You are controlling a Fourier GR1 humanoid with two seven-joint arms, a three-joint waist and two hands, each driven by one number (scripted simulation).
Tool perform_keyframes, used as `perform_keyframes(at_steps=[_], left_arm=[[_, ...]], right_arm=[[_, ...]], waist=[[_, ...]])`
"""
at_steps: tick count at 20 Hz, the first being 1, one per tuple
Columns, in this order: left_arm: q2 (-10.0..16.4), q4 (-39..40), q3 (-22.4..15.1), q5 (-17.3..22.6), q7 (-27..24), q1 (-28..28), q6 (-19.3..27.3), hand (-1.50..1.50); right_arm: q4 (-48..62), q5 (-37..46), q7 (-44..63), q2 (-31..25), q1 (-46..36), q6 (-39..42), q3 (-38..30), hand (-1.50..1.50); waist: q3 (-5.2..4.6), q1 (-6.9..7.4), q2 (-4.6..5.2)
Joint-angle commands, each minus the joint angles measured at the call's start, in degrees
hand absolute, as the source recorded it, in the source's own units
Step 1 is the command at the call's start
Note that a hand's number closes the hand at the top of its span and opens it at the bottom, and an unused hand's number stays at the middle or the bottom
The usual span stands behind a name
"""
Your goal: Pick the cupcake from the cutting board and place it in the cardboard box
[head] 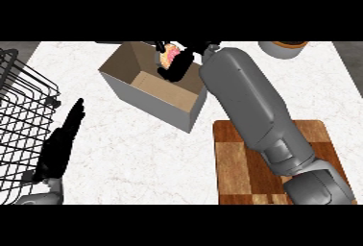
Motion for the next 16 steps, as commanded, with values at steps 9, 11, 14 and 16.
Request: perform_keyframes(at_steps=[9,11,14,16], left_arm=[[-1.5,2.2,-2.4,-2.6,-0.5,-3.4,0.9,0.00],[-2.3,4.0,-1.8,-1.7,-1.0,-4.7,1.0,0.00],[-0.4,1.0,-1.2,-0.2,0.9,-3.8,-1.4,0.00],[-1.3,2.7,-2.1,-1.2,0.8,-5.2,-0.8,0.00]], right_arm=[[17.8,-10.0,2.6,0.5,-2.6,-8.1,10.4,-1.50],[18.5,-11.4,2.7,0.5,-4.3,-8.5,11.6,-1.50],[16.6,-16.0,1.6,0.5,-1.1,-10.6,14.4,-1.50],[17.4,-18.3,0.6,0.5,-3.2,-11.0,12.3,-1.50]], waist=[[-0.05,3.33,0.95],[-0.05,3.19,0.96],[-0.03,4.62,0.86],[-0.03,4.79,1.32]])
